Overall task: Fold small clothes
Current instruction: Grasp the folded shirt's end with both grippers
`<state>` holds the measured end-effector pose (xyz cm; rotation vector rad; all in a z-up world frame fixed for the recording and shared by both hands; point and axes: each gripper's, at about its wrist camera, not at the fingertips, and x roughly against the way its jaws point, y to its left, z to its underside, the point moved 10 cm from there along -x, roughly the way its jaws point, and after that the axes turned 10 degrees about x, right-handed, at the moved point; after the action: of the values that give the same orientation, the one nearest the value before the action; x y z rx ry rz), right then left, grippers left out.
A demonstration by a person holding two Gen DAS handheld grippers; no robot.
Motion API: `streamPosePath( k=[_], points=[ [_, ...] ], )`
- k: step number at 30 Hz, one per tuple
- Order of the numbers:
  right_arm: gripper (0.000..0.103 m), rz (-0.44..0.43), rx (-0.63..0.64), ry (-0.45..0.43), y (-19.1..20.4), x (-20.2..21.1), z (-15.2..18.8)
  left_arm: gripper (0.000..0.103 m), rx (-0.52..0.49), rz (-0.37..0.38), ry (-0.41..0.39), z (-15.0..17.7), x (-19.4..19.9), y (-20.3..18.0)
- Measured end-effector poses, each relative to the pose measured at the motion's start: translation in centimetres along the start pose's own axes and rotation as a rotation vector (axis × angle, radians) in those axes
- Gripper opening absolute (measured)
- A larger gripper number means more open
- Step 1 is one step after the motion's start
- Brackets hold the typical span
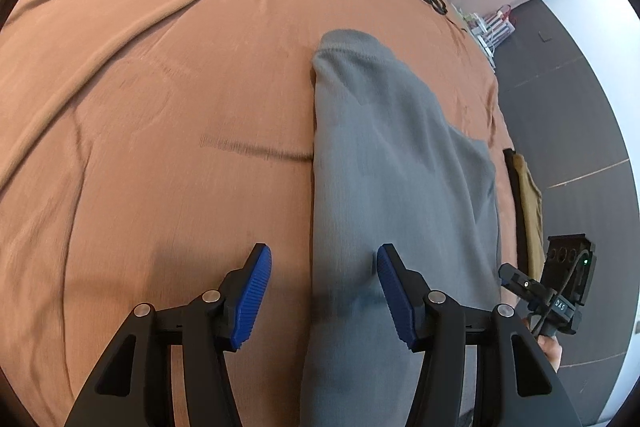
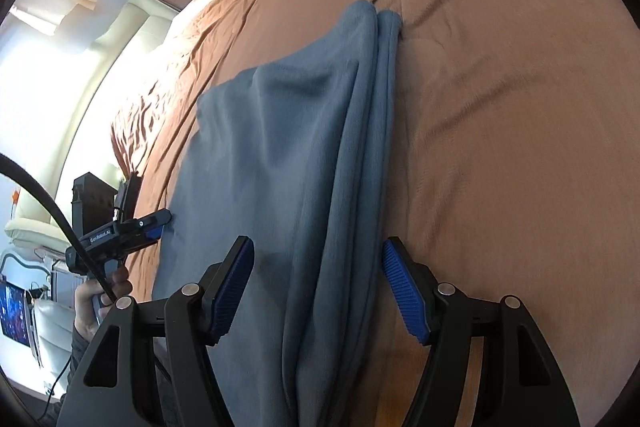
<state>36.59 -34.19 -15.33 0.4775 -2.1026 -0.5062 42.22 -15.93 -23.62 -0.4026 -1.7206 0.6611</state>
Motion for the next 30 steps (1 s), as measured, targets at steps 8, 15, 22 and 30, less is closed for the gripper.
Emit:
streamPosePath(
  k=[8,15,22,30],
  points=[
    [0.065,-0.013,-0.003,-0.005,-0.5,-1.5,-1.9,0.053,0.001,0.009,-0.006,-3.6,-1.2,-0.9],
    [0.057,-0.031,0.003,-0.003,-0.8,-2.5,-3.0,0.042,-0.001,0.011,-0.008,-7.1,-2.7,-1.9],
    [0.054,-0.073,-0.001,-0.015,-1.4,-2.3,-3.3,0.042,0.006,0.040,-0.003,-10.3,-4.4,-3.1],
    [0.038,-0.078,-0.011,-0.032,-2.1,-2.7,-4.0,0.041,0.002,0.068,-0.001,-12.6,-5.8,-4.2]
  ],
)
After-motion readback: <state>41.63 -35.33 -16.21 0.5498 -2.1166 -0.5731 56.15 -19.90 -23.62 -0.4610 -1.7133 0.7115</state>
